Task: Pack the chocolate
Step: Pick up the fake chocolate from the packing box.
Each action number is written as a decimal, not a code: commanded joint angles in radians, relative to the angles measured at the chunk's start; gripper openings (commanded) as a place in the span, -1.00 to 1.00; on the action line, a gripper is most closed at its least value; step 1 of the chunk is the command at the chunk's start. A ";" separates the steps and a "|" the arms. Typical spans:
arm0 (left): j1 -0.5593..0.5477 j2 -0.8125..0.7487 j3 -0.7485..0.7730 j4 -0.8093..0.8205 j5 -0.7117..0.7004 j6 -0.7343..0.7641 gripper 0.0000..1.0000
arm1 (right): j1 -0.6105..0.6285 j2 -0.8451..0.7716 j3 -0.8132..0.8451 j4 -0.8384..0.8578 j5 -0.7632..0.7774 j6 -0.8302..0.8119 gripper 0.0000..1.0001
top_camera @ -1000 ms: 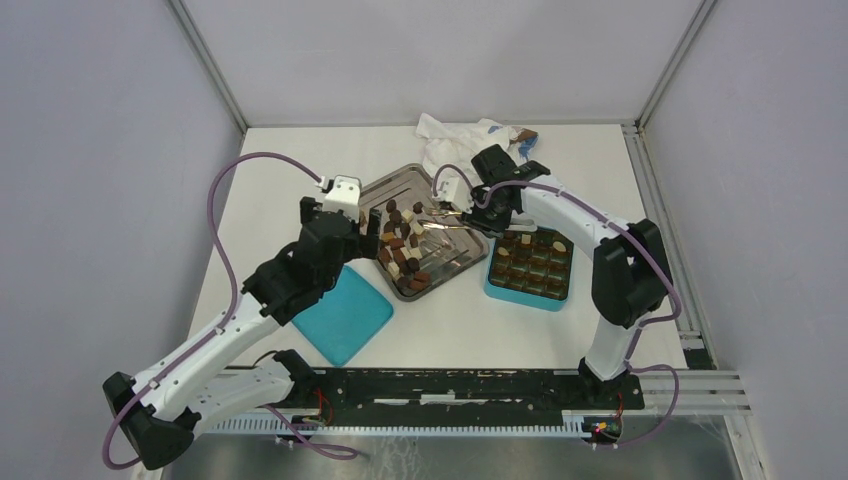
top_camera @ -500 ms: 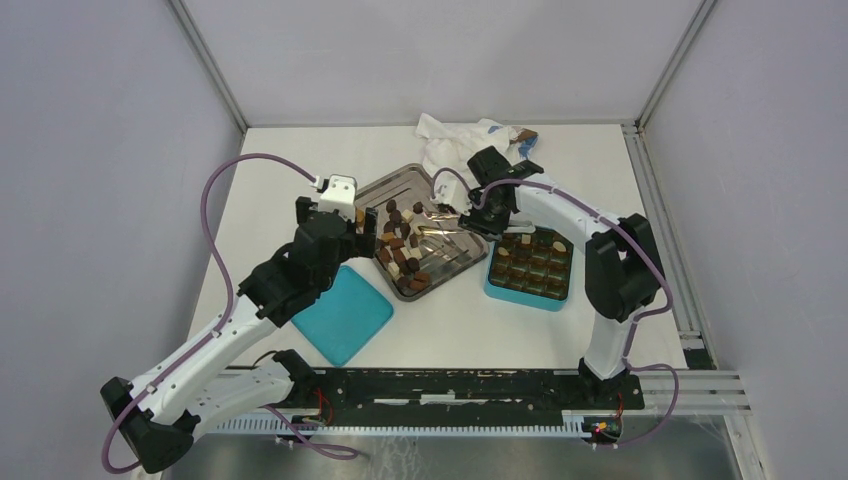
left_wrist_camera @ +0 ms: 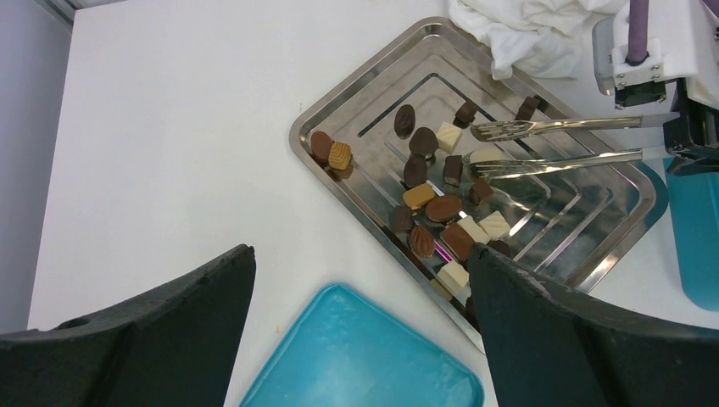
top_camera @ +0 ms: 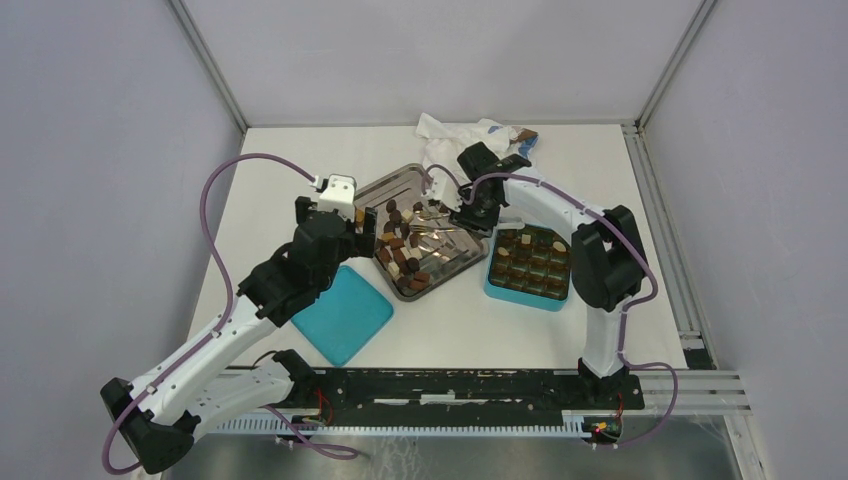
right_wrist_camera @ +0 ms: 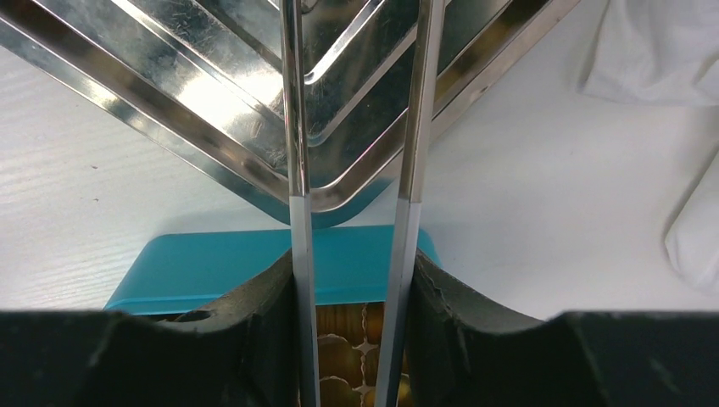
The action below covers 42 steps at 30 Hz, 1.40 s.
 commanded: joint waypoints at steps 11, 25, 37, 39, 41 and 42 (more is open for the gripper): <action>0.010 -0.015 0.000 0.029 0.015 0.049 1.00 | 0.011 -0.015 0.024 0.010 -0.014 0.018 -0.37; 0.015 -0.017 -0.001 0.031 0.020 0.050 1.00 | 0.009 -0.236 -0.161 0.077 -0.050 0.031 -1.00; 0.025 -0.008 -0.008 0.041 0.065 0.052 1.00 | -0.152 -0.565 -0.427 0.150 -0.251 0.006 -1.00; 0.026 0.000 -0.008 0.043 0.086 0.053 1.00 | -0.209 -0.631 -0.479 0.158 -0.280 0.002 -1.00; 0.027 0.007 -0.010 0.046 0.125 0.053 0.99 | -0.274 -0.696 -0.524 0.152 -0.316 -0.002 -1.00; 0.027 0.011 -0.010 0.048 0.148 0.054 0.99 | -0.305 -0.723 -0.544 0.148 -0.328 -0.005 -1.00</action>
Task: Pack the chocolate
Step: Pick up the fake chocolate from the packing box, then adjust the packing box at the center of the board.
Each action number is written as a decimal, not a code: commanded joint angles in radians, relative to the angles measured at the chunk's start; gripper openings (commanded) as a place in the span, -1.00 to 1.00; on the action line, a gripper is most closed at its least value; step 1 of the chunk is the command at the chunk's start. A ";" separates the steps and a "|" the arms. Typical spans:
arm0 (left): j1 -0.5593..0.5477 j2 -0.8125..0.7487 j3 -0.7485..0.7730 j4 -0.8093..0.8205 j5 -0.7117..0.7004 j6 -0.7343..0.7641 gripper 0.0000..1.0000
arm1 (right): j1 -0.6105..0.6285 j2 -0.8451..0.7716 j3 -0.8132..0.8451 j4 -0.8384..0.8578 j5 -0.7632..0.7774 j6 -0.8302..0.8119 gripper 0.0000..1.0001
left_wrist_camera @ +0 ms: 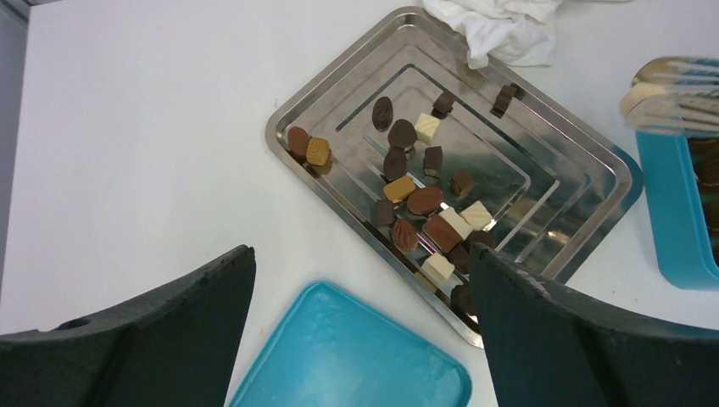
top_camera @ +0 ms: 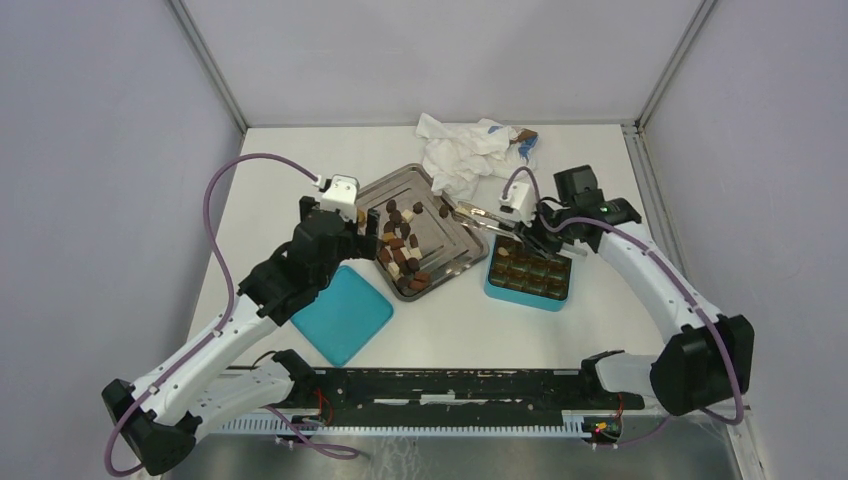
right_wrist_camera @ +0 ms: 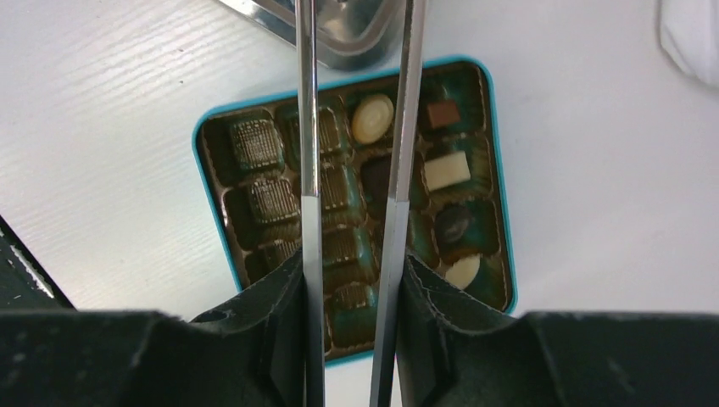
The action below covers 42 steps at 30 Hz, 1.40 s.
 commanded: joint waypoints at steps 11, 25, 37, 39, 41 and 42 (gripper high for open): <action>-0.002 0.210 0.075 0.074 0.579 -0.264 0.70 | -0.312 -0.307 -0.227 -0.022 -0.126 -0.082 -1.00; -0.253 0.678 0.160 0.428 0.351 -0.513 0.12 | -0.594 -0.336 -0.283 -0.121 -0.215 -0.266 -1.00; -0.258 1.073 0.532 0.318 0.233 -0.443 -0.12 | -0.748 -0.291 -0.281 -0.213 -0.280 -0.426 -1.00; -0.259 1.125 0.591 0.280 0.214 -0.435 -0.25 | -0.760 -0.284 -0.274 -0.221 -0.287 -0.439 -1.00; -0.258 1.166 0.639 0.240 0.202 -0.429 -0.32 | -0.768 -0.280 -0.268 -0.227 -0.290 -0.447 -1.00; -0.259 1.181 0.657 0.229 0.200 -0.426 -0.33 | -0.771 -0.279 -0.266 -0.230 -0.292 -0.450 -1.00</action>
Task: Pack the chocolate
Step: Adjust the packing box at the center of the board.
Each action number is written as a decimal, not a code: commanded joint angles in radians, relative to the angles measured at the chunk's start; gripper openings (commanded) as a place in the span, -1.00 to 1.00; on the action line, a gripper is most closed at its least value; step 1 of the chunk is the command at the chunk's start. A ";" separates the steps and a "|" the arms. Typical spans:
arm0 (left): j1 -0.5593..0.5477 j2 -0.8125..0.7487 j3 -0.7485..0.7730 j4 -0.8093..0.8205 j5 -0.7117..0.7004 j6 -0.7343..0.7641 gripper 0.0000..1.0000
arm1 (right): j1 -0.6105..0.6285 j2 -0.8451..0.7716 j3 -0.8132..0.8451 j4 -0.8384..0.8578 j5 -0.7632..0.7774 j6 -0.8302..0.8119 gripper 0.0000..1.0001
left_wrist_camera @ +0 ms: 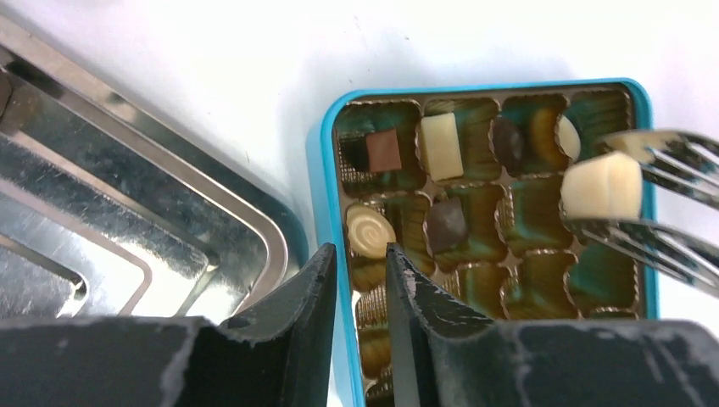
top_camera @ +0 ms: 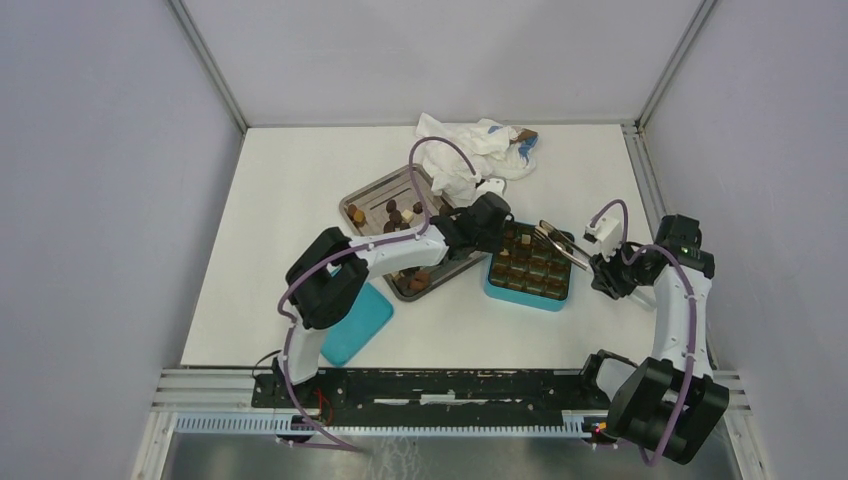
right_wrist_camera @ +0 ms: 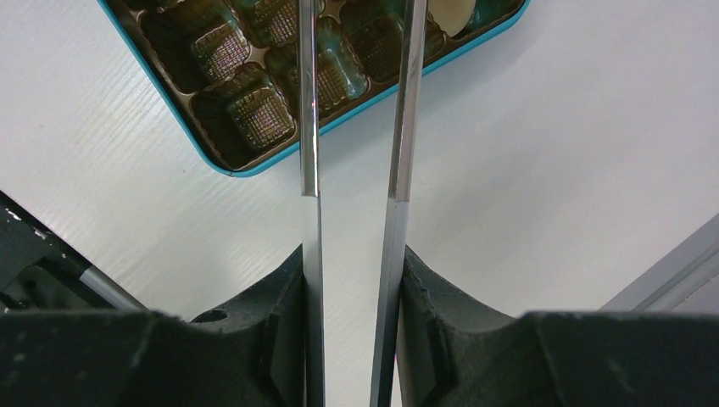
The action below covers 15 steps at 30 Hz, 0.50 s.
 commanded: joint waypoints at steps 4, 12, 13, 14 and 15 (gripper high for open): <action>-0.005 0.104 0.142 -0.108 -0.068 0.046 -0.35 | -0.024 0.013 0.028 -0.025 -0.069 -0.063 -1.00; -0.004 0.163 0.206 -0.145 -0.055 0.051 -0.74 | -0.032 0.025 0.046 -0.045 -0.084 -0.075 -1.00; -0.004 0.165 0.212 -0.146 -0.058 0.051 -0.84 | -0.032 0.023 0.050 -0.050 -0.084 -0.077 -1.00; -0.004 0.163 0.214 -0.146 -0.064 0.050 -0.93 | -0.033 0.023 0.053 -0.051 -0.085 -0.079 -1.00; -0.004 0.160 0.214 -0.146 -0.073 0.050 -0.96 | -0.034 0.022 0.055 -0.055 -0.084 -0.079 -0.99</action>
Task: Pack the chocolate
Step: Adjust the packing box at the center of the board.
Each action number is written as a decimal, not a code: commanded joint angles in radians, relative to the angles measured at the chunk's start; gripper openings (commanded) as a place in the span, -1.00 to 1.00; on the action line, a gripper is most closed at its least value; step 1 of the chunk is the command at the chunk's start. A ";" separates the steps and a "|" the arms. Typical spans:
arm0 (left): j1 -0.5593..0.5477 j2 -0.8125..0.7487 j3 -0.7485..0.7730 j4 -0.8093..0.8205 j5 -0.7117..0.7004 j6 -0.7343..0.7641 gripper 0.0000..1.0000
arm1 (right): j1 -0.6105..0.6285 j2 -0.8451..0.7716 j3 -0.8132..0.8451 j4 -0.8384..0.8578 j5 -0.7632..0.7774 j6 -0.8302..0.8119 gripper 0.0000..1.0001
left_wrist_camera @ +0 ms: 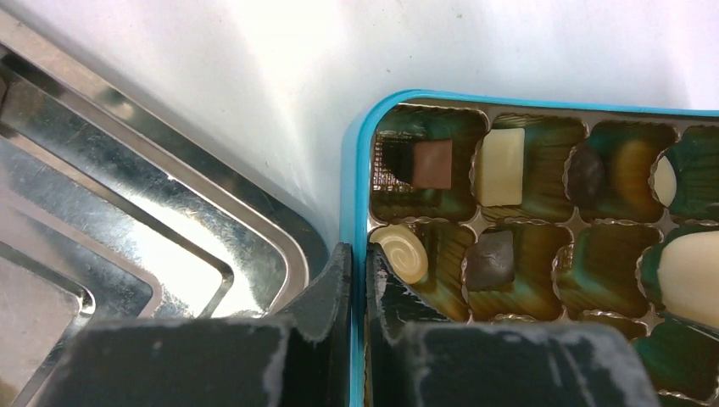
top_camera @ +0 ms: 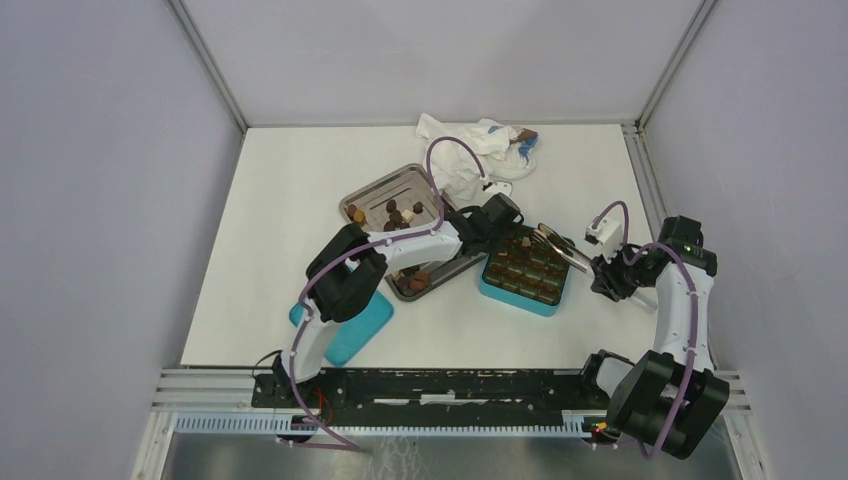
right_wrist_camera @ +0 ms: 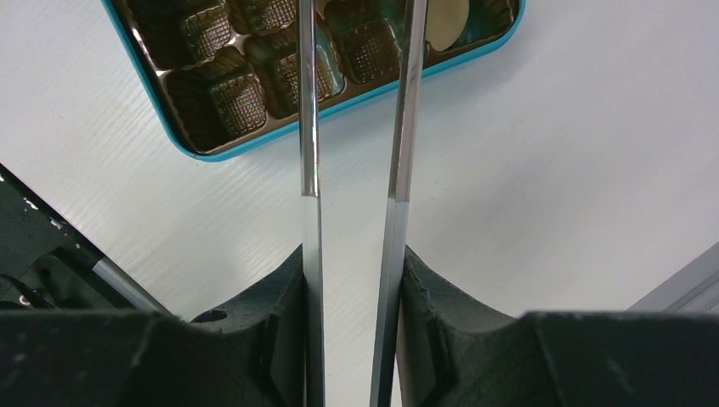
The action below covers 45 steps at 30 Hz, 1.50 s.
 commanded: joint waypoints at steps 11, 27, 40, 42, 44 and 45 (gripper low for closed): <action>-0.099 -0.235 -0.218 0.311 -0.287 0.130 -0.96 | -0.008 -0.037 0.159 -0.110 -0.074 -0.051 -0.99; -0.237 -0.533 -0.669 0.754 -0.559 0.291 -0.96 | -0.008 -0.060 0.328 -0.207 -0.128 -0.055 -0.99; -0.122 -0.276 -0.313 0.276 -0.202 -0.123 -0.96 | -0.008 -0.067 0.297 -0.204 -0.087 -0.063 -0.98; -0.100 -0.214 -0.235 0.237 -0.155 -0.137 -0.96 | -0.008 -0.065 0.299 -0.204 -0.081 -0.061 -0.98; -0.081 -0.155 -0.188 0.217 -0.128 -0.143 -0.96 | -0.008 -0.066 0.296 -0.205 -0.072 -0.062 -0.98; -0.073 -0.137 -0.174 0.211 -0.120 -0.145 -0.96 | -0.008 -0.068 0.294 -0.206 -0.067 -0.064 -0.98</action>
